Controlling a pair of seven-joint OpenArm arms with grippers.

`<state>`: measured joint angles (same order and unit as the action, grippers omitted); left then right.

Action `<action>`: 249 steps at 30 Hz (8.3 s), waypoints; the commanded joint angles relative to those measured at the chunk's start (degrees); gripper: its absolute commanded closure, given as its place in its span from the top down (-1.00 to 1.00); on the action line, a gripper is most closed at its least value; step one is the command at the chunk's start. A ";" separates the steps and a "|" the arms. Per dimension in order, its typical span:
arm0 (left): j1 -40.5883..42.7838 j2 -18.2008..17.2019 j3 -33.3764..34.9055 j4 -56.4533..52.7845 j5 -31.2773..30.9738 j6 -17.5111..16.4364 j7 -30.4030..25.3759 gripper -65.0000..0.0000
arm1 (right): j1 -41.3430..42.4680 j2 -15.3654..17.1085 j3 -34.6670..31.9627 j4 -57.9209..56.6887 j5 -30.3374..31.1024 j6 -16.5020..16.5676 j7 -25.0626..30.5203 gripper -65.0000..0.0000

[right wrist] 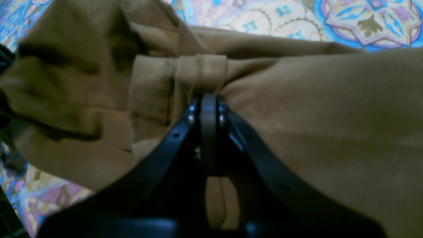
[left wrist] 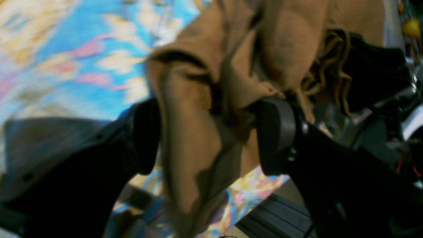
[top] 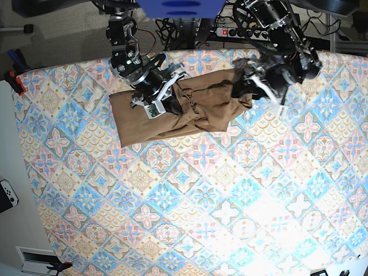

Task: Layout the t-shirt on the table in an organized manner, then fold the t-shirt properly
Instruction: 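Move the left gripper to the strip's other end and grasp it, then fold the end held by the left gripper over onto the right gripper's end, then press the folded bundle flat and release both grippers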

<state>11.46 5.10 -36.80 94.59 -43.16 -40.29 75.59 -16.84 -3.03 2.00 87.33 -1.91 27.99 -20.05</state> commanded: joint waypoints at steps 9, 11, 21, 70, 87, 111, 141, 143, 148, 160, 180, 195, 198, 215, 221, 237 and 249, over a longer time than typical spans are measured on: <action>-2.01 0.39 4.22 -3.11 8.12 0.29 -3.46 0.07 | -0.87 -0.09 -0.20 3.18 -0.51 0.36 -1.35 -1.00; -2.19 0.39 4.31 -3.11 10.15 0.29 -4.60 -0.41 | -2.98 -0.09 -0.20 4.93 -0.51 0.36 -1.35 -1.00; -5.62 -0.31 4.05 -1.09 14.37 0.29 -5.31 -1.00 | -4.48 -0.09 0.15 13.73 -0.51 0.45 -1.35 -0.30; -11.07 2.24 43.61 5.85 14.54 0.29 -15.77 -1.00 | -7.29 -0.18 13.08 13.37 -0.42 0.28 -1.00 0.11; -13.97 2.59 47.65 -4.78 18.76 0.29 -15.77 0.01 | -7.38 -0.18 15.89 13.29 -0.42 0.28 -1.00 0.11; -18.37 0.74 36.05 -1.18 -6.29 0.29 -15.59 0.16 | -7.38 -0.18 15.89 10.03 -0.42 0.28 -1.09 0.11; -20.04 -3.83 43.08 -18.67 4.61 0.29 -28.16 -1.00 | -6.24 -0.18 34.79 12.49 -0.42 0.28 -1.00 0.11; -20.04 -3.83 42.99 -18.67 4.61 0.29 -28.16 -1.00 | -3.95 -0.27 36.81 15.31 -0.42 0.28 -1.00 0.11; -20.04 -3.92 42.99 -18.67 4.52 0.29 -27.90 -1.00 | 1.32 -0.27 39.89 19.62 -0.42 0.28 -1.00 0.11; -19.86 -9.02 41.68 -6.28 4.52 0.29 -27.99 -1.00 | 1.59 -0.53 36.20 24.01 -0.51 0.45 -1.00 -1.00; -13.35 -17.81 34.82 6.03 4.26 0.29 -27.81 -1.00 | -5.09 -0.45 10.26 22.17 -0.42 0.36 4.27 -1.00; -5.18 -17.89 28.40 12.80 4.61 0.29 -27.72 -1.00 | 4.23 -0.09 11.58 4.32 -0.15 0.45 4.45 -1.00; -4.30 -17.89 25.68 12.80 4.61 0.29 -27.64 -1.00 | 4.23 -0.09 11.85 -0.69 -0.15 0.45 8.49 -1.00; -2.45 -21.24 24.27 12.97 4.34 0.29 -27.64 -1.00 | 4.14 1.49 14.57 -15.73 -0.15 0.45 12.54 -1.00; -2.37 -22.64 24.18 14.47 4.52 0.29 -27.64 -1.00 | 3.79 1.49 16.77 -0.43 -0.15 0.45 10.43 -1.00; 9.15 -24.49 23.83 24.75 20.96 0.29 -28.60 -1.00 | -6.50 -0.62 21.60 22.78 -0.15 0.10 2.69 -1.00; 27.17 -24.40 24.27 24.49 29.31 0.29 -47.77 -1.00 | -15.29 -5.81 32.77 22.69 3.54 0.01 12.10 -1.00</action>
<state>37.95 -18.90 -12.29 118.21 -13.19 -39.94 29.02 -31.31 -8.73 34.44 109.30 1.10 27.64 -9.19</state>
